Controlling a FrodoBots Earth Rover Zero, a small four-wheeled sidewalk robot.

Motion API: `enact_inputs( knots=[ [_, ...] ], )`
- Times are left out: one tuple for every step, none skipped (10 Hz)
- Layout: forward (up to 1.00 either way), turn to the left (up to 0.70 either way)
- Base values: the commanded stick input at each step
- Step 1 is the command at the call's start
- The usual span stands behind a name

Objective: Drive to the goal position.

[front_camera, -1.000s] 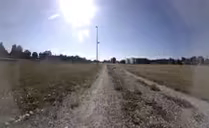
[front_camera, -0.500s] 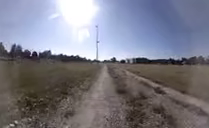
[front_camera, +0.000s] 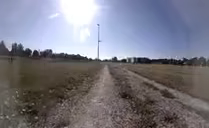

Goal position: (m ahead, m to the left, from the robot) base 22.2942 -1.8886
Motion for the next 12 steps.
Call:
enact_inputs(
  knots=[
    [0.5,0.0],
    [0.5,0.0],
    [0.5,0.0],
    [0.5,0.0],
    [0.5,0.0],
    [0.5,0.0],
    [0.5,0.0],
    [0.5,0.0],
    [0.5,0.0],
    [0.5,0.0],
    [0.5,0.0],
    [0.5,0.0]
  ],
)
